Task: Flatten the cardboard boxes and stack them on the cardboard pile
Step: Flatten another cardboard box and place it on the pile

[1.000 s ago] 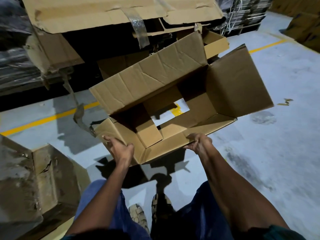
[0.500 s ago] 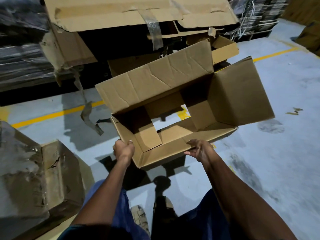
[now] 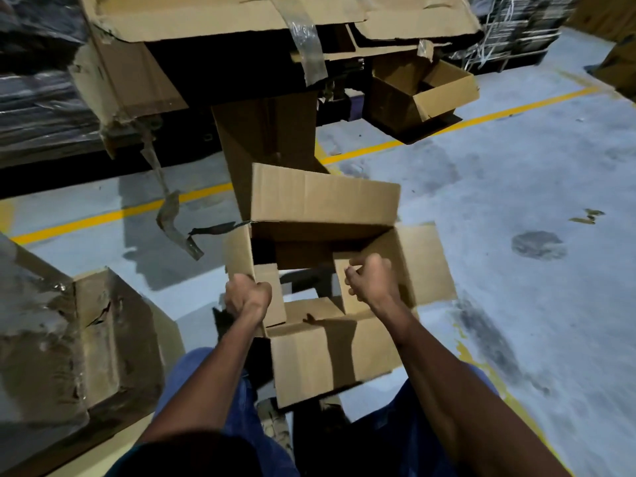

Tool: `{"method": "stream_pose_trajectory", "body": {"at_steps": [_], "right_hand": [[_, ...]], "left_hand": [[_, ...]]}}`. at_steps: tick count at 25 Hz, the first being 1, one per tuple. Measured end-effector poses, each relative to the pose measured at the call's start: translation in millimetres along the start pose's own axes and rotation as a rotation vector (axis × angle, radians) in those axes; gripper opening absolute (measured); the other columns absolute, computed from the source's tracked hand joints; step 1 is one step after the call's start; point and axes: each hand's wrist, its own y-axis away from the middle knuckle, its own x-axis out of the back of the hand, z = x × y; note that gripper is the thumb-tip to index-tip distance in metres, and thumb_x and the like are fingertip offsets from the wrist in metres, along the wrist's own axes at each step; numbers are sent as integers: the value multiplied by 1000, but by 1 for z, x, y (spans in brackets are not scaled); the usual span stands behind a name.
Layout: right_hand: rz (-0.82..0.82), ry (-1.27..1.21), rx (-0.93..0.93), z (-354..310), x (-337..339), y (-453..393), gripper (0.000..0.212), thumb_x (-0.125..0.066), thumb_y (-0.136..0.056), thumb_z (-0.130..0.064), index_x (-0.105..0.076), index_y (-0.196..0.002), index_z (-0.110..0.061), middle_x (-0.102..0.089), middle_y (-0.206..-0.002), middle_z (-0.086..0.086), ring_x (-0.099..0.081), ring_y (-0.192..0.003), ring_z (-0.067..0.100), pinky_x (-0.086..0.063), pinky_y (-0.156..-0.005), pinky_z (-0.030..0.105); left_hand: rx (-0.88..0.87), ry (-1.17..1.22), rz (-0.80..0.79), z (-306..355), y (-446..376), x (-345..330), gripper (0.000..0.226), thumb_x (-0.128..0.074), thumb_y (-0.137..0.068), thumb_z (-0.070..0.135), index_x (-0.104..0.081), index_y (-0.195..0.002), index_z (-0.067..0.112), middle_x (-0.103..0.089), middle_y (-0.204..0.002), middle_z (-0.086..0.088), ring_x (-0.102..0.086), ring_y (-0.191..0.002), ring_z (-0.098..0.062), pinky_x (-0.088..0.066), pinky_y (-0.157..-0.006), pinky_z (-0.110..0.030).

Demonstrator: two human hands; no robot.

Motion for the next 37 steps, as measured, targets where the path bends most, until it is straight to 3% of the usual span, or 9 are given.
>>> {"method": "stream_pose_trajectory", "body": {"at_steps": [2,7,11,16,19,25,28,31,37], "right_hand": [[-73,69,51,-5,-5,4,26,-66,-89,-39,-72,-108,-23,-74,-93,2,-71,-82,21,-62,-72,44],[-293,143,117,-23,-32,11,47,-65,-92,-23,-58,-138,-15,-66,-125,11,-64,-110,29,-55,-93,39],[-543,253,227,-17,-54,18,69,-61,-96,-27,-29,-156,-19,-37,-157,10,-39,-141,31,-37,-114,41],[-672,401,241,-3,-73,23,85,-59,-96,-41,-9,-159,-14,-11,-166,5,-22,-149,32,-24,-121,43],[-712,363,129,1,-81,24,93,-60,-93,-43,-1,-158,-12,-12,-164,12,-27,-146,36,-27,-120,44],[-778,384,50,16,-92,26,78,-57,-96,-34,-16,-153,-1,-14,-160,21,-32,-141,39,-32,-116,40],[-749,377,33,23,-93,22,61,-63,-91,-28,-35,-142,-10,-43,-146,13,-52,-121,28,-46,-99,38],[-728,387,103,14,-88,20,40,-63,-90,-26,-50,-125,-13,-62,-126,12,-62,-104,25,-49,-81,32],[-758,546,135,-4,-67,13,47,-53,-97,-36,-51,-138,-13,-52,-143,16,-55,-124,36,-48,-101,44]], "left_hand": [[-73,-44,-16,3,3,1,7,-69,-82,8,-63,-80,6,-63,-86,-12,-62,-82,-34,-47,-66,-33],[-155,-59,-173,3,9,-1,6,-66,-78,11,-62,-77,7,-61,-78,-7,-59,-72,-28,-42,-60,-29],[-107,33,-318,0,5,-1,7,-66,-61,11,-62,-62,5,-64,-63,-7,-63,-62,-29,-44,-53,-27],[-90,107,-377,1,8,2,21,-71,-52,11,-66,-67,-2,-66,-63,-12,-58,-57,-26,-45,-52,-31],[-96,123,-440,-4,16,-4,15,-70,-56,6,-62,-68,1,-55,-60,-10,-49,-50,-21,-38,-45,-28],[-110,137,-532,-9,42,-10,10,-69,-63,0,-66,-72,-3,-59,-63,-8,-53,-50,-18,-36,-41,-22],[-87,186,-483,-7,41,-7,9,-69,-69,-2,-64,-69,6,-62,-63,-6,-54,-50,-15,-34,-36,-18],[-52,204,-449,-7,35,-7,9,-69,-69,-1,-63,-68,5,-60,-62,-7,-53,-47,-17,-35,-37,-18],[49,227,-364,-12,30,-11,11,-69,-68,5,-66,-78,5,-66,-71,-9,-64,-60,-22,-49,-46,-25]]}}
